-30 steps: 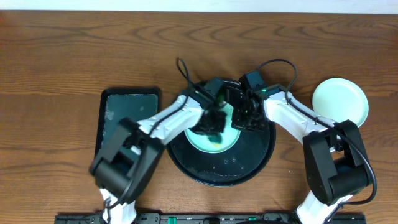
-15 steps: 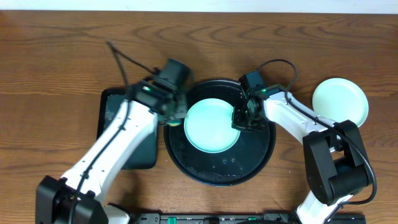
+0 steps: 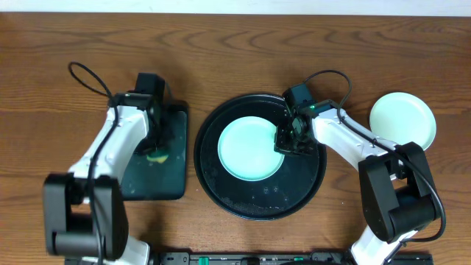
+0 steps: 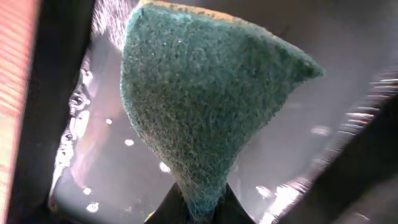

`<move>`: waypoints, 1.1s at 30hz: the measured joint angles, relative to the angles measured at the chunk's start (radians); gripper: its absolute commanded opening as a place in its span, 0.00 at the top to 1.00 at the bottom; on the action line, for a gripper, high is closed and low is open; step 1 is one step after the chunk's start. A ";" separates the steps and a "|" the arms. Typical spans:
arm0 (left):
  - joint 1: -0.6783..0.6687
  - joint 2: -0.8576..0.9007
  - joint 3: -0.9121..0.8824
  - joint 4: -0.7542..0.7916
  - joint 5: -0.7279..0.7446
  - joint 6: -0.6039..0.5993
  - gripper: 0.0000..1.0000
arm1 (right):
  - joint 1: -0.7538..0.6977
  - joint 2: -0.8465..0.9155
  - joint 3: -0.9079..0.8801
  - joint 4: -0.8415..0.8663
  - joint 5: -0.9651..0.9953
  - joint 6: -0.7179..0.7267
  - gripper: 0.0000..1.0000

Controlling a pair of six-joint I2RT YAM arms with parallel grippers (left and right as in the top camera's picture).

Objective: Clean dirty plates on tray and stack at the side
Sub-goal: 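Return the sponge to the sponge tray and release it, then tilt the cleaned plate up by its rim with the right gripper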

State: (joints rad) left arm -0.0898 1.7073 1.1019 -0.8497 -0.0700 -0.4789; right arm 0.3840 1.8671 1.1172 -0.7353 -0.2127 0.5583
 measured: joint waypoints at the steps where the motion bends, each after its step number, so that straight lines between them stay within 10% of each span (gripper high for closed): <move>1: 0.001 0.019 -0.014 0.011 0.002 0.000 0.93 | 0.000 0.000 0.000 0.000 0.000 0.000 0.99; 6: 0.001 0.073 -0.038 0.029 0.034 0.007 0.42 | 0.000 0.000 0.000 0.000 0.000 0.000 0.99; 15: 0.000 0.002 -0.038 0.006 0.095 0.030 0.21 | 0.000 0.000 0.000 0.003 -0.002 -0.004 0.99; 33: -0.101 -0.636 -0.037 -0.086 0.189 0.034 0.19 | -0.056 -0.214 -0.039 -0.070 -0.093 -0.047 0.99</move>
State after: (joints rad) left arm -0.1909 1.0710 1.0645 -0.9360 0.1188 -0.4450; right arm 0.3279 1.6527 1.0786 -0.8051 -0.3058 0.5110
